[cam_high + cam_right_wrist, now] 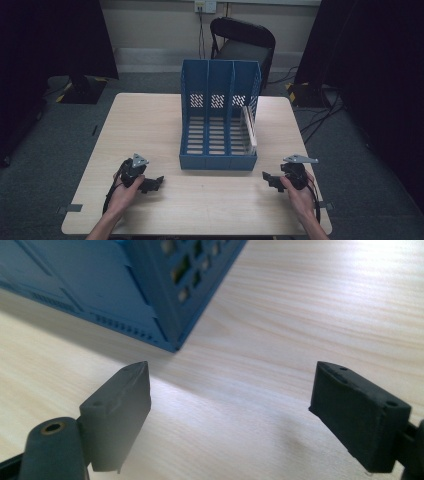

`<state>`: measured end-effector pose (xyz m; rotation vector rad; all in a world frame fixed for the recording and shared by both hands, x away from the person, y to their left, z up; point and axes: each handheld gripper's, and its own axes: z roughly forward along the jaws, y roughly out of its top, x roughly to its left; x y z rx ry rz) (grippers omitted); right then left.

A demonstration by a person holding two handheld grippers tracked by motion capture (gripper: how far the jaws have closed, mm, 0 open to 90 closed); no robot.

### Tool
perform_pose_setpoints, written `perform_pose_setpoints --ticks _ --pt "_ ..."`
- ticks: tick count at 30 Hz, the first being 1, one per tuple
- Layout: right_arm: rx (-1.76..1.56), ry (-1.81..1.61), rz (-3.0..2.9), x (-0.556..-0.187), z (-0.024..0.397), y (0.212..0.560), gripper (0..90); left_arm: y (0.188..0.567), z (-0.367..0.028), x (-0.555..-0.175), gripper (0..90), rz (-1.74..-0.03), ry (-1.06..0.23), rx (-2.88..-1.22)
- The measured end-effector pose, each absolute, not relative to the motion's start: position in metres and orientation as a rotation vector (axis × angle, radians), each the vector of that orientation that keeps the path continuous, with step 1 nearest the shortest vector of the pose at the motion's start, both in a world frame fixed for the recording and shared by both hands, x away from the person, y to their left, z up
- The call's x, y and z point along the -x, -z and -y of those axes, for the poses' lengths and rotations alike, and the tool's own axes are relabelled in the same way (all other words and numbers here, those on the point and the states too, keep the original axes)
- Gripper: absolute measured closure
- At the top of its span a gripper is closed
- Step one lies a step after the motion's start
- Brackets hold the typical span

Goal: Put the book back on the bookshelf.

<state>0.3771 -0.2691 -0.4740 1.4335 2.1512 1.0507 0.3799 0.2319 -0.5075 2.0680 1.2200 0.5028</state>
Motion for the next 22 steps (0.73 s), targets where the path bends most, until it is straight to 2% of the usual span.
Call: perform_pose_setpoints --ticks 7,12,22 --pt "-1.424 -0.950 -2.204 -0.377 0.260 0.491 16.8 0.507 -0.232 -0.380 0.0 -1.220 -0.502 -2.068" --pt "-1.374 -0.864 -2.214 -0.379 0.254 0.499 12.9 0.508 -0.232 -0.380 0.0 -1.220 -0.502 -2.068" --pt "-1.352 -0.931 -2.146 -0.375 0.256 0.506 12.5 0.508 -0.232 -0.380 0.0 -1.219 -0.503 -2.068"
